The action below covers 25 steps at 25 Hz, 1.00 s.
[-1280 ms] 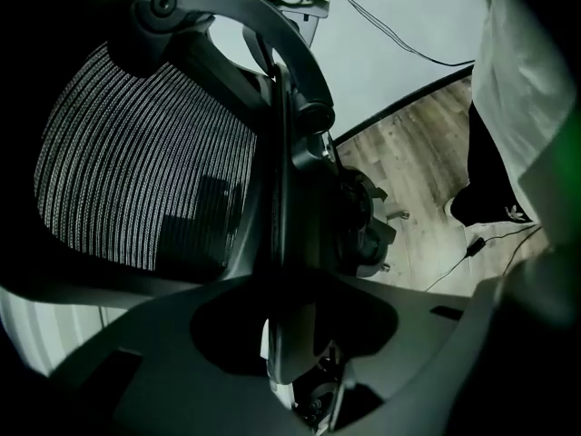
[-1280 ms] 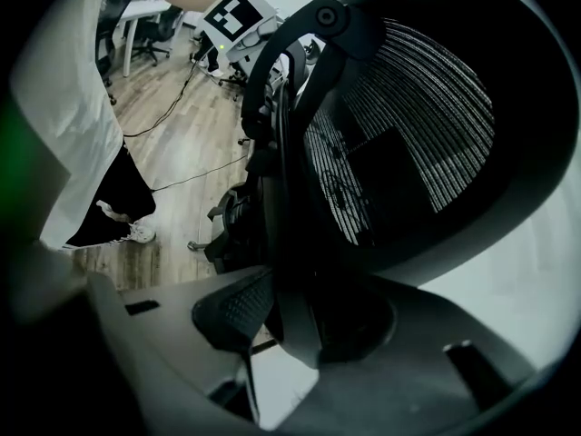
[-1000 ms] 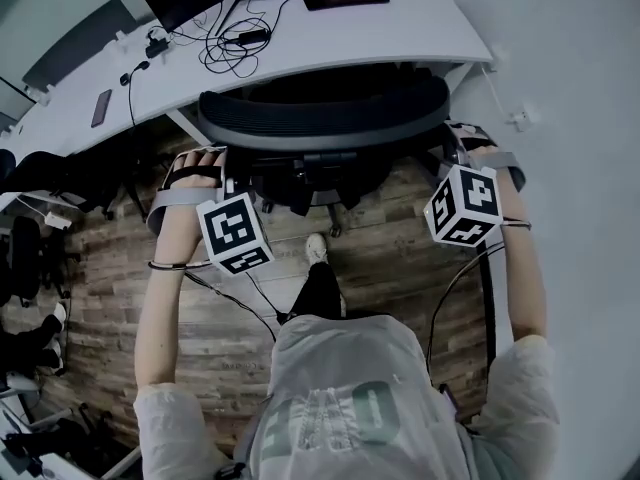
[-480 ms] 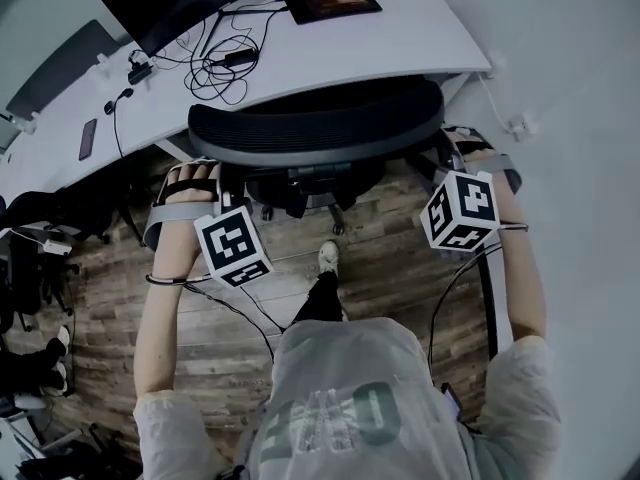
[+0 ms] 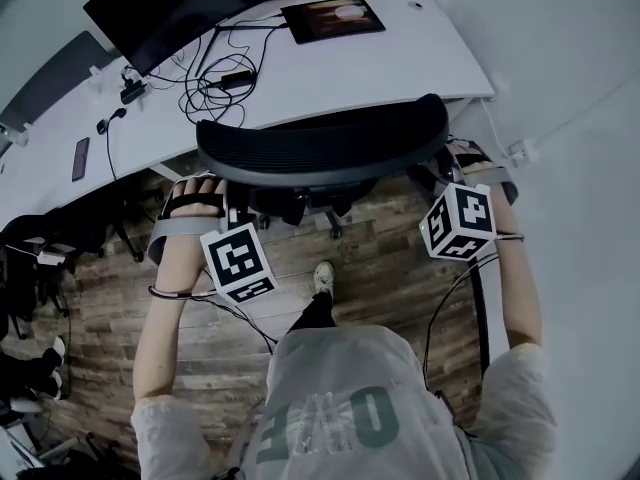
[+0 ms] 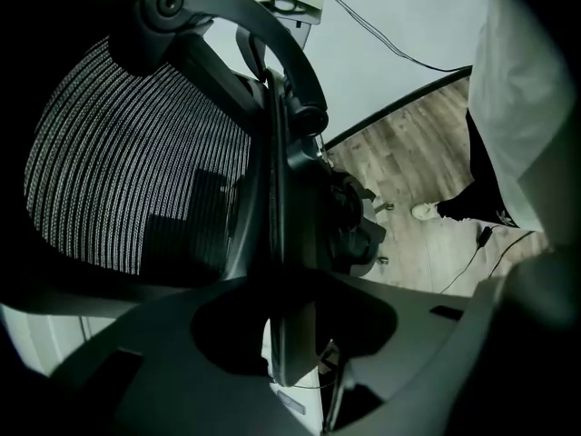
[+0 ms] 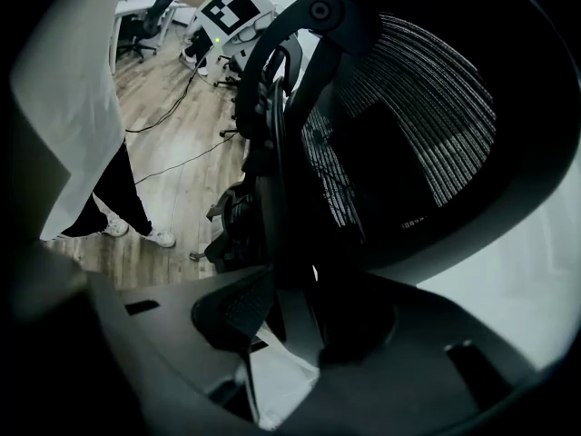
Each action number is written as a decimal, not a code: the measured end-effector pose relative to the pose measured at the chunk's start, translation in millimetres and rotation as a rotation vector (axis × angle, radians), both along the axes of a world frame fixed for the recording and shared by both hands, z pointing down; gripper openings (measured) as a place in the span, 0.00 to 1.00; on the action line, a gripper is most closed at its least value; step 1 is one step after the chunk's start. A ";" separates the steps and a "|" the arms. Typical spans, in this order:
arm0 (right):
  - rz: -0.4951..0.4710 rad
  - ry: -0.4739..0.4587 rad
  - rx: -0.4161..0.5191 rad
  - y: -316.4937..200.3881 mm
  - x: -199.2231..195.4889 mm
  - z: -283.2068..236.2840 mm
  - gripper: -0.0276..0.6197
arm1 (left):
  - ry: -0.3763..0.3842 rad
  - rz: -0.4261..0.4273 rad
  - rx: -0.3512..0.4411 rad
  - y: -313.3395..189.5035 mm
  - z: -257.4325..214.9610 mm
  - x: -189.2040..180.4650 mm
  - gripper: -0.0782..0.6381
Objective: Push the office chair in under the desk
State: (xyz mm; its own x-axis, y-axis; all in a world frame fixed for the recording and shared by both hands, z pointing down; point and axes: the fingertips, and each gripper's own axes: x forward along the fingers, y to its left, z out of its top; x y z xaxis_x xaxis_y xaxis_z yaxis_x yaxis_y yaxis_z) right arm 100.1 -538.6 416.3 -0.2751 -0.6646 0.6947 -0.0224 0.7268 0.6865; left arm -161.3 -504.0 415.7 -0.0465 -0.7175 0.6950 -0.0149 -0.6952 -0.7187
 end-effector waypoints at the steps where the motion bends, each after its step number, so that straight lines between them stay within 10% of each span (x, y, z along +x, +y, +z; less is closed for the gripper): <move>1: -0.002 0.001 -0.003 -4.8 -0.5 0.2 0.27 | -0.001 -0.001 -0.003 -4.7 0.4 -0.4 0.33; 25: -0.145 -0.062 0.005 -95.0 -7.3 -5.1 0.28 | -0.059 -0.141 -0.027 -82.6 -1.6 -6.5 0.33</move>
State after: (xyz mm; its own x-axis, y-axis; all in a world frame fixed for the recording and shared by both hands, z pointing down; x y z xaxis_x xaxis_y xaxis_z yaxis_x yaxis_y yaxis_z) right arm 92.8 -633.6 411.1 -0.4106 -0.6180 0.6704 0.0404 0.7222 0.6905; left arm -167.7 -586.6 414.1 -0.1870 -0.6821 0.7069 -0.0724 -0.7081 -0.7024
